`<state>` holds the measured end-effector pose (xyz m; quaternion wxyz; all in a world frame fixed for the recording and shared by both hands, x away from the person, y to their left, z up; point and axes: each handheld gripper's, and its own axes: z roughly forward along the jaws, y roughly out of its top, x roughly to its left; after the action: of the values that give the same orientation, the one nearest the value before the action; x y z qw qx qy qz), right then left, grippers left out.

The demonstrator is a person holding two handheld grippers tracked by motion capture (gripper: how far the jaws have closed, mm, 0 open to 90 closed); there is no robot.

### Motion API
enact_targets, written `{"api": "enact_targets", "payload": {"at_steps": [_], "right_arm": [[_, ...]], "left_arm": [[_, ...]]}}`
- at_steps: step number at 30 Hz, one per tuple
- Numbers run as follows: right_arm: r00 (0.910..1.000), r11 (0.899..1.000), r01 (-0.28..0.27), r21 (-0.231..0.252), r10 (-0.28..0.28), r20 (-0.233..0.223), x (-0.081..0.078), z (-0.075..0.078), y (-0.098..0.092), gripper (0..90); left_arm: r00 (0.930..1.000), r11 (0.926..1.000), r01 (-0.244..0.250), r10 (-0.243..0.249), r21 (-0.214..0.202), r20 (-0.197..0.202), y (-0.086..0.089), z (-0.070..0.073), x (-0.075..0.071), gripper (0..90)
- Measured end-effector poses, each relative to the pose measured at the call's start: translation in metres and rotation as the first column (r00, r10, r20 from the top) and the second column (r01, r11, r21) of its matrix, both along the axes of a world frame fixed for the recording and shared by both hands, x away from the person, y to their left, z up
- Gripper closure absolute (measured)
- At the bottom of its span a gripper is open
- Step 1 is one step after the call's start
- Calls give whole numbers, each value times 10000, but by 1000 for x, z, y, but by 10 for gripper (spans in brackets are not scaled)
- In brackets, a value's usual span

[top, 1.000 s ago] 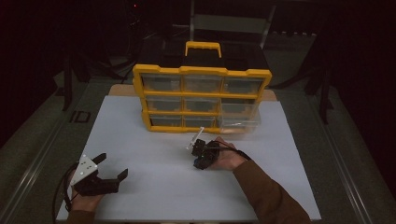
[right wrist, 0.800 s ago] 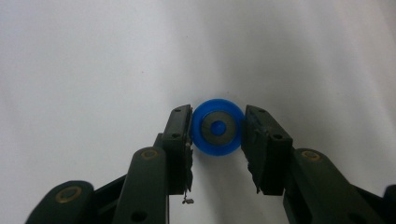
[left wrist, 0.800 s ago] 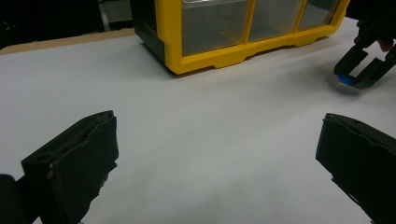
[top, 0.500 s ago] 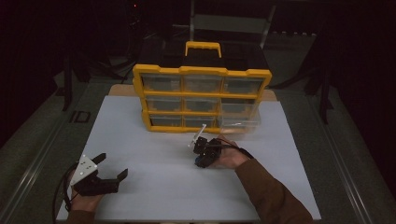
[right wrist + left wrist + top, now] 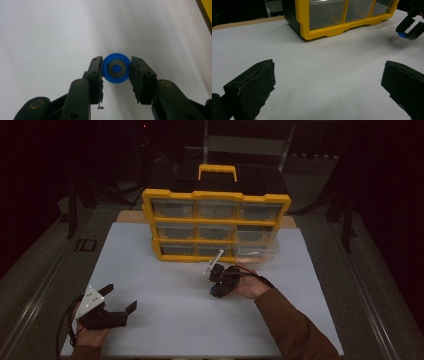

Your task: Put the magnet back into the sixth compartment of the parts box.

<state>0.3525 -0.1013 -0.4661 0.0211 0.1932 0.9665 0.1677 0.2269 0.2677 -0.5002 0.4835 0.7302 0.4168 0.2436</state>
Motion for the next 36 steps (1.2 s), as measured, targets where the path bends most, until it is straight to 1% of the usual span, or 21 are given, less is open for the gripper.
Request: {"api": "enact_targets", "payload": {"at_steps": [2,3,5,12,16,20,24,27,30,36], "right_arm": [[10000,10000,64,32,-64,-22,-1,1,0,627],[10000,10000,37,9,-37,4,-1,2,0,627],[10000,9999,-16,115,16,-9,-1,5,-1,627],[10000,10000,-8,71,8,19,-1,11,-1,627],[9999,9998,-77,203,75,117,-1,14,-1,627],[9999,9996,-51,284,48,96,-2,17,-1,627],[9999,9997,-18,226,16,111,-1,22,-1,627],[9999,9995,-51,327,46,142,-1,24,-2,627],[9998,9992,-25,393,17,180,0,29,-3,628],[9997,9992,-34,405,24,241,1,35,-3,628]], "left_arm": [[10000,10000,-1,1,1,5,0,0,0,0],[10000,10000,-1,1,0,3,0,0,0,0],[10000,10000,-2,2,0,12,0,0,0,0],[10000,10000,-17,17,-24,33,0,0,0,0],[10000,10000,-35,35,-14,53,0,0,0,0],[10000,10000,-61,61,-2,65,0,0,0,0],[9999,10000,-94,94,-29,86,1,0,-1,0],[9999,10000,-88,88,-12,83,1,1,-1,0],[10000,10000,-78,78,22,52,0,0,0,0],[10000,10000,-82,82,14,38,0,0,0,0]]}}
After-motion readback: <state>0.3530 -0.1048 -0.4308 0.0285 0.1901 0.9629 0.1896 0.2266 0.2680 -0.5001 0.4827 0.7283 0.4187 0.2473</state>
